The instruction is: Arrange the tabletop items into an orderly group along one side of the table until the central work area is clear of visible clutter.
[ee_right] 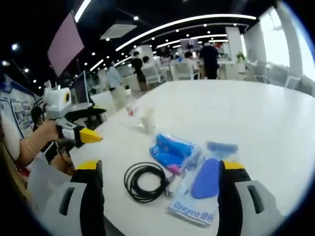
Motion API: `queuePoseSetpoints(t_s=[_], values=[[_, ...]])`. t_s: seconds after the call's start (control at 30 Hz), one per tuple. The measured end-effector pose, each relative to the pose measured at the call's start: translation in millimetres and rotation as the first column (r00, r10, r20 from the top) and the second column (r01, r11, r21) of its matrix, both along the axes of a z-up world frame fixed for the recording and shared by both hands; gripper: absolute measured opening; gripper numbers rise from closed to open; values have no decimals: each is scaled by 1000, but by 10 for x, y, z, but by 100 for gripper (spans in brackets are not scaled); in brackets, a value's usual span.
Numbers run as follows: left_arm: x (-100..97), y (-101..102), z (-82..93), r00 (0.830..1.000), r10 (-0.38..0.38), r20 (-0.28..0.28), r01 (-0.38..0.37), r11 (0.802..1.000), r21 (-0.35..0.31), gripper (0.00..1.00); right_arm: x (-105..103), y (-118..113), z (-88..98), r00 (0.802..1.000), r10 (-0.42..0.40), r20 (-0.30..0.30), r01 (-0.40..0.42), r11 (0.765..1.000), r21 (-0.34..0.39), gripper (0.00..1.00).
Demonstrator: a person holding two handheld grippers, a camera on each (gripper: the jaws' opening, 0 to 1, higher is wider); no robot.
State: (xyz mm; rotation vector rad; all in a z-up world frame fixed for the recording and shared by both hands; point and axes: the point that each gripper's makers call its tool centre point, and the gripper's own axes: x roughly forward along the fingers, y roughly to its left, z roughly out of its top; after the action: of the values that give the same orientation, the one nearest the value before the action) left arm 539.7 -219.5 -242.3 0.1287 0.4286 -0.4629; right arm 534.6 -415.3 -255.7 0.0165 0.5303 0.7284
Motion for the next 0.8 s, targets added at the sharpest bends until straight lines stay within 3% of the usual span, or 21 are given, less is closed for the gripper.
queuePoseSetpoints(t_s=[0.17,0.27,0.37,0.8], values=[[-70,-23,30,1000,0,8,0,1000,-8,100,187,-21,-41,1000,-22,0,22,1000,-9,96],[-69,11,20,1000,11,17,-12,1000,14,100,288,-34,-173,999,-20,-40,18,999,-52,94],[-67,53,-6,1000,26,16,-26,999,27,100,445,-6,-218,999,-41,-30,40,998,-43,93],[-76,97,-102,999,42,6,-42,999,25,100,799,237,-617,999,-13,-51,8,996,-87,88]])
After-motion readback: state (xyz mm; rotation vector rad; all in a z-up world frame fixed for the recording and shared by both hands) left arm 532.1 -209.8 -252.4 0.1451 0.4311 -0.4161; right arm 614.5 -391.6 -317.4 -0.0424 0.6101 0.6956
